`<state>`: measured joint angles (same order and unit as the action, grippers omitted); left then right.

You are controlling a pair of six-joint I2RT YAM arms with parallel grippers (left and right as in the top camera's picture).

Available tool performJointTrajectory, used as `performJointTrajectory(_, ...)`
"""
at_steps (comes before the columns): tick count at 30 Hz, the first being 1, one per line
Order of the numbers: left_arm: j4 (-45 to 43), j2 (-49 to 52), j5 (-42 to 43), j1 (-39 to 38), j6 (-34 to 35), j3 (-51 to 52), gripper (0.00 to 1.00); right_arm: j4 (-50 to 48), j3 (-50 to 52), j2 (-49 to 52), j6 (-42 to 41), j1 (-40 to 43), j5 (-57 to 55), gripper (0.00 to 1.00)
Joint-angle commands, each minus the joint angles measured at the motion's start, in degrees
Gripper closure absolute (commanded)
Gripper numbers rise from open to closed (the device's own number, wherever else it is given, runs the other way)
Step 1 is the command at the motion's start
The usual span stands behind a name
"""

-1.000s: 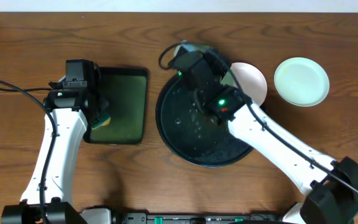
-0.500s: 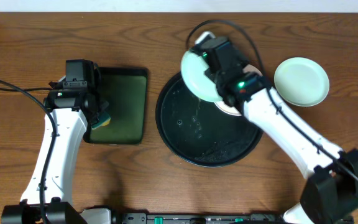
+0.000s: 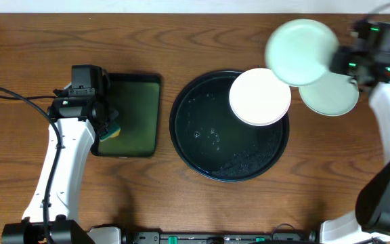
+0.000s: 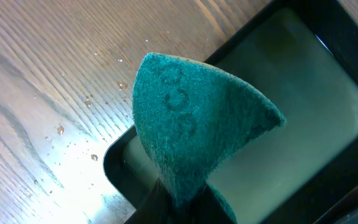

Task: Clean dirty plates on tray and stack at the side
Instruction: 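Lower the plate onto the first mint-green plate and release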

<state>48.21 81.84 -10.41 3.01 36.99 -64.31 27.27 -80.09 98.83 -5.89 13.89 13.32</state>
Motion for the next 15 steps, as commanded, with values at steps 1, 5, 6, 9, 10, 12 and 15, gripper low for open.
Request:
performJointTrajectory(1,0.17,-0.61,-0.28,0.20,-1.18,0.33,0.92,1.40,-0.35,-1.92,-3.52,5.09,4.33,0.99)
performJointTrajectory(5,0.17,-0.61,-0.28,0.20,-1.16,0.33,0.92,3.26,-0.26,-1.77,-5.66,9.73,-4.31,0.99)
performJointTrajectory(6,0.17,-0.61,-0.26,0.20,-1.18,0.33,0.92,3.39,-0.09,-1.57,-6.54,10.27,-6.71,0.99)
performJointTrajectory(9,0.17,-0.61,-0.26,0.20,-1.18,0.33,0.92,3.39,0.68,-0.52,-6.93,10.82,-8.37,0.99)
performJointTrajectory(10,0.17,-0.61,-0.26,0.20,-1.16,0.33,0.92,3.54,0.90,0.04,-6.93,10.75,-8.37,0.99)
performJointTrajectory(12,0.17,-0.61,-0.26,0.20,-1.14,0.33,0.92,4.00,1.22,1.18,-7.02,10.67,-8.70,0.99)
performJointTrajectory(15,0.28,-0.61,-0.26,0.20,-1.16,0.33,0.92,3.34,1.62,3.32,-8.76,10.64,-8.98,0.85)
